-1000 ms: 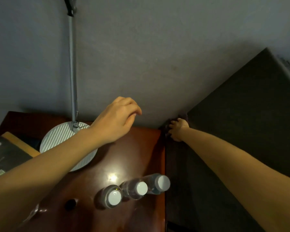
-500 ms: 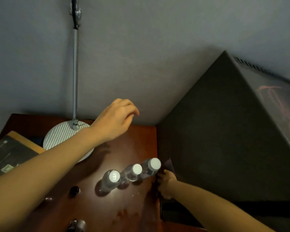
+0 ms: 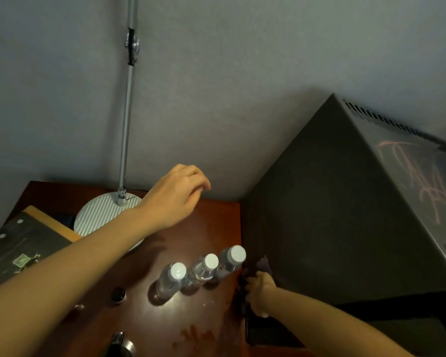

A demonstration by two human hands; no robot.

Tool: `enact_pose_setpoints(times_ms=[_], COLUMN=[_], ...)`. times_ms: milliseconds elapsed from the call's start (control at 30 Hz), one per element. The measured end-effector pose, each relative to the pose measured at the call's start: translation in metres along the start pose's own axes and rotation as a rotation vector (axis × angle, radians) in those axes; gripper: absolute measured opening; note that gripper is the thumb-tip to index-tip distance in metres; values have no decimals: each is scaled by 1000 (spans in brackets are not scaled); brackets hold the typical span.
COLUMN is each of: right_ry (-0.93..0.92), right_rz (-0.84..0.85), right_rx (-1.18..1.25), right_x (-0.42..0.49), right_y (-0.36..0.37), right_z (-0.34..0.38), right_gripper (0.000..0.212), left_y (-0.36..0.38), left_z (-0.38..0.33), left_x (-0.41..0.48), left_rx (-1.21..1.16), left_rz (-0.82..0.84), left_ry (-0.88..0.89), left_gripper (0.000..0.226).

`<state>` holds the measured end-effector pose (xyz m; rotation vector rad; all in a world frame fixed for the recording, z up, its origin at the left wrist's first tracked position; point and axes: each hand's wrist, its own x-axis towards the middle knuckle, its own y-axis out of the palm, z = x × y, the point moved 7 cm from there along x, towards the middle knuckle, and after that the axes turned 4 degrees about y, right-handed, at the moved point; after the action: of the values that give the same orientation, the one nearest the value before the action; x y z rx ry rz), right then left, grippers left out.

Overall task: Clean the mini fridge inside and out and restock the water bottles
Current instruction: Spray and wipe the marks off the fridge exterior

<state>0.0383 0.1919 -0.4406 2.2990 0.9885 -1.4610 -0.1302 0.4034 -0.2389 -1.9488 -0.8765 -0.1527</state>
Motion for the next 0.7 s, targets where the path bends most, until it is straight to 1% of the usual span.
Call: enact_pose_setpoints(times_ms=[100,200,267,300,333,367,400,433,467,500,533,633,700], right_ry=[77,169,187,204,238,281,323,353,388,386,377,371,332], right_rz=[-2,-30,-95,-173,-186,-202,-209,-224,-219,-205,-172,-195,-149], right_rx=[-9,58,168,261,312,311,351,426,427,341,238,142,74], right_x=[26,52,67,82,98,115,130,133,131,132,132,134,133], right_y=[-15,-36,-52,-57,-61,-63,-65,-72,-79,-87,-91,-91,-80], right_z=[-46,-95,-123,-138,-153,-167,-177,-189,-199,-203,-206,-202,-186], right_gripper=[63,63,57,52,49,59,73,72,59,50,50,53,54], left_y=[6,16,27,33,39,45,51,57,63,68,73,82,84], left_z=[4,13,21,25,30,35,41,46,50,53,54,56,54], left_x=[7,15,19,21,23,25,27,29,32,34,37,42,44], left_rx=[-9,-26,-30,-33,-36,-40,-43,-44,-43,-44,-46,-47,-56], left_rz=[9,16,31,41,52,63,73,82,91,105,119,135,137], left_ry=[5,-11,-31,-35,-40,-47,-57,-68,-77,-83,-85,-86,-94], left_gripper=[28,32,33,33,33,33,33,32,32,31,31,30,28])
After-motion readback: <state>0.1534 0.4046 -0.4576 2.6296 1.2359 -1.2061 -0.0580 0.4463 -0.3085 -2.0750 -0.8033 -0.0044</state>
